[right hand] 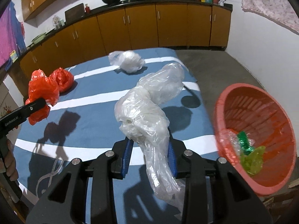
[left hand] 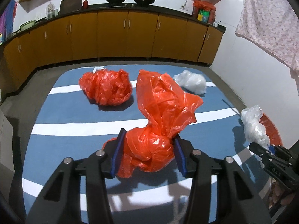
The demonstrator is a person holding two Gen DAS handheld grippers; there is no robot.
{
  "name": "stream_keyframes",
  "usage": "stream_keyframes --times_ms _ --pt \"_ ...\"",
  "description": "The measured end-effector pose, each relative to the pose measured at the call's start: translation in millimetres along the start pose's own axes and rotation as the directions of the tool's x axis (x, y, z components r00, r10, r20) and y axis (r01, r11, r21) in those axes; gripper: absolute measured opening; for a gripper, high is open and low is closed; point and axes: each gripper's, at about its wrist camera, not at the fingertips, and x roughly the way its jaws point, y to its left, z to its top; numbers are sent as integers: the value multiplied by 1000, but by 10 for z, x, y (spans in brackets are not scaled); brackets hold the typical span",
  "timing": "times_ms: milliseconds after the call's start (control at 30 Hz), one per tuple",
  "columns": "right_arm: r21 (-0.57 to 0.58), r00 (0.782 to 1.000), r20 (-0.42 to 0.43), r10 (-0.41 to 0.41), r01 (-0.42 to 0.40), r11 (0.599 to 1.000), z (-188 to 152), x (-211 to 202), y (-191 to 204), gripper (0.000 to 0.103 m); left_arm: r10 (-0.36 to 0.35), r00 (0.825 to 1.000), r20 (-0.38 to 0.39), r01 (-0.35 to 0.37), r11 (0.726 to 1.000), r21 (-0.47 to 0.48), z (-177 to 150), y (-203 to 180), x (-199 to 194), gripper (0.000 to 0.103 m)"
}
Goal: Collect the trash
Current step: 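Carry both bags over the red basket and release them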
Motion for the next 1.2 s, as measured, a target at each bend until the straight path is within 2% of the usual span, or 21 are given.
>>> stream_keyframes --times_ms 400,633,867,1200 --pt "48 996 73 -50 47 998 -12 -446 -325 34 -69 997 32 67 996 58 26 -484 -255 48" --pt "68 985 135 -104 95 993 -33 -739 -552 34 -124 991 41 120 988 93 29 -823 -352 48" --pt "106 973 166 -160 144 984 -85 -939 -829 34 -197 980 40 190 972 136 8 -1215 -399 48" --pt "186 953 192 -236 200 962 -86 -1106 -1236 34 -311 950 4 304 932 198 -7 -1922 -338 48"
